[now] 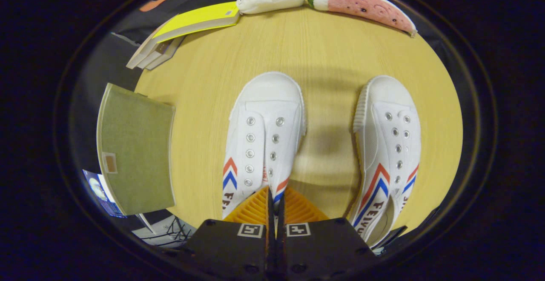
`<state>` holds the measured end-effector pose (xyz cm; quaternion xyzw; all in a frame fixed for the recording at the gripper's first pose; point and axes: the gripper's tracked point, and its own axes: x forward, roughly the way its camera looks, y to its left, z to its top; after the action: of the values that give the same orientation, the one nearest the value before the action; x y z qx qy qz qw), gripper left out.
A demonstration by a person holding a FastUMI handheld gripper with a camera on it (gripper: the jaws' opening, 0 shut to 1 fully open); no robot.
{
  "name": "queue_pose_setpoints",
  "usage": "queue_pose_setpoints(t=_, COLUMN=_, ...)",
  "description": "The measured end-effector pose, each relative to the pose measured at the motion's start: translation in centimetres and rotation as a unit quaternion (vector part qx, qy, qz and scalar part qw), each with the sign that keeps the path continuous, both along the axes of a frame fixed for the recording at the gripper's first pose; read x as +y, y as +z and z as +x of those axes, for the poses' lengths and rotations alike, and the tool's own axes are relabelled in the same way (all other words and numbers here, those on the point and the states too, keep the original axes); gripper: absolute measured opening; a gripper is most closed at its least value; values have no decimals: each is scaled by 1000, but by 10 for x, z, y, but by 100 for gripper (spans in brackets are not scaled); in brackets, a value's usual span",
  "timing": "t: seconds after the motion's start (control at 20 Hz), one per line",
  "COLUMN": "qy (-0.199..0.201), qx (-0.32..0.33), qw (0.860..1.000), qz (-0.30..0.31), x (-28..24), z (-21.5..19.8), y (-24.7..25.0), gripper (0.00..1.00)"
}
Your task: Open the storage box then place both shoes into the box .Put the left shoe in first, then the right shoe, with the right side of both shoes facing outward in a uniform manner.
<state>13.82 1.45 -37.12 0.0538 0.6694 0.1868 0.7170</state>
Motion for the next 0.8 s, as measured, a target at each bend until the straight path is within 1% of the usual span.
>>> queue_pose_setpoints(t=0.2, qy=-20, qx=2, qw=1000, qz=24, x=6, z=-18, y=19, gripper=6)
queue_pose_setpoints(t=0.4, qy=-54, qx=24, qw=995, qz=75, x=23, z=-51, y=49, gripper=6)
queue_pose_setpoints(t=0.5, qy=-68, qx=17, qw=993, qz=90, x=32, z=-63, y=74, gripper=5)
queue_pose_setpoints(t=0.65, qy=-80, qx=-5, qw=991, qz=111, x=51, z=-77, y=127, gripper=5)
queue_pose_setpoints(t=0.8, qy=-72, qx=-40, qw=989, qz=120, x=75, z=-88, y=184, gripper=5)
